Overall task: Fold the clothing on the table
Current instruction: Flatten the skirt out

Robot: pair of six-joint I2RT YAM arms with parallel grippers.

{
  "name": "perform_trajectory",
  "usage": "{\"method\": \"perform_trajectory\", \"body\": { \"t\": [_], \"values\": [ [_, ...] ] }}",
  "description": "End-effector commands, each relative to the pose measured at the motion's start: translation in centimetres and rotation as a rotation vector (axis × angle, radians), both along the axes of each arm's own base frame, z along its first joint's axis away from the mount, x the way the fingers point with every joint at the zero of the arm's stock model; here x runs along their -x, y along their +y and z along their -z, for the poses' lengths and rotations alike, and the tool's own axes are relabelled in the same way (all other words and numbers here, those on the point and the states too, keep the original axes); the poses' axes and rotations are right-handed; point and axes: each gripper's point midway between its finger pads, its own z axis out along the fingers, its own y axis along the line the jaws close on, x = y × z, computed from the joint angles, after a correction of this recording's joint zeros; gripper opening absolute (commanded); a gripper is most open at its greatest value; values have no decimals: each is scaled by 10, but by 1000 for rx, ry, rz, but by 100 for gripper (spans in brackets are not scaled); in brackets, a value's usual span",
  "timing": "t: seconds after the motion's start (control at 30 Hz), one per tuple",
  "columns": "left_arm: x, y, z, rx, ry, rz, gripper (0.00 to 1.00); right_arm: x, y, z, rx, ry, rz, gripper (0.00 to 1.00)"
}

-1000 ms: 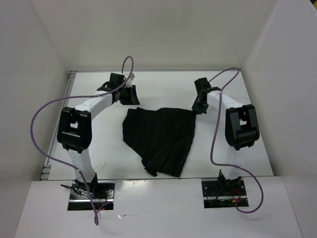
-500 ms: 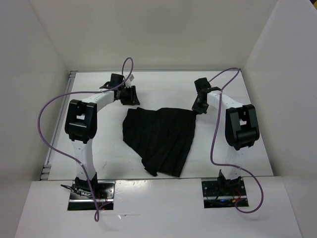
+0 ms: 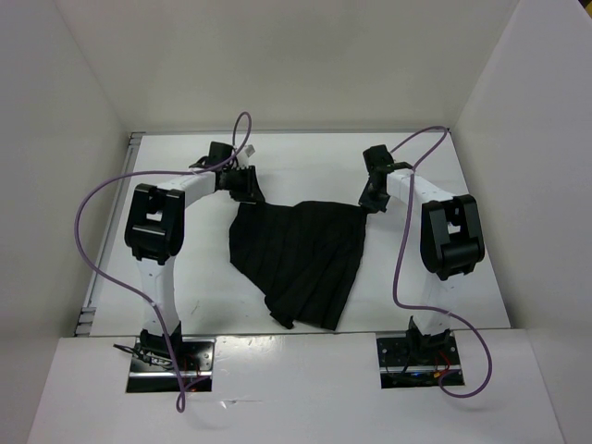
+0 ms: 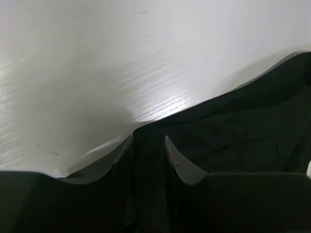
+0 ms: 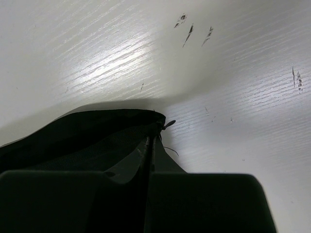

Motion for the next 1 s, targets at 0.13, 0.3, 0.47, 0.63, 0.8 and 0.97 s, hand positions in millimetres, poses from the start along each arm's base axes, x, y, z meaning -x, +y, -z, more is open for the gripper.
{"method": "perform_trajectory", "body": {
  "t": [0.13, 0.3, 0.47, 0.63, 0.8, 0.97],
  "values": [
    [11, -5, 11, 20, 31, 47, 36, -6, -2, -8, 34, -23, 5, 0],
    [13, -3, 17, 6, 43, 48, 31, -6, -2, -8, 34, -23, 5, 0],
    [9, 4, 21, -37, 31, 26, 38, -5, -3, -12, 34, -24, 5, 0],
    [9, 7, 24, -56, 33, 23, 41, -5, -4, -16, 40, -35, 10, 0],
    [16, 3, 24, -26, 49, 46, 26, -5, -4, -16, 40, -35, 10, 0],
    [22, -2, 19, 3, 64, 67, 0, -8, -5, -19, 46, -45, 14, 0]
  ]
}}
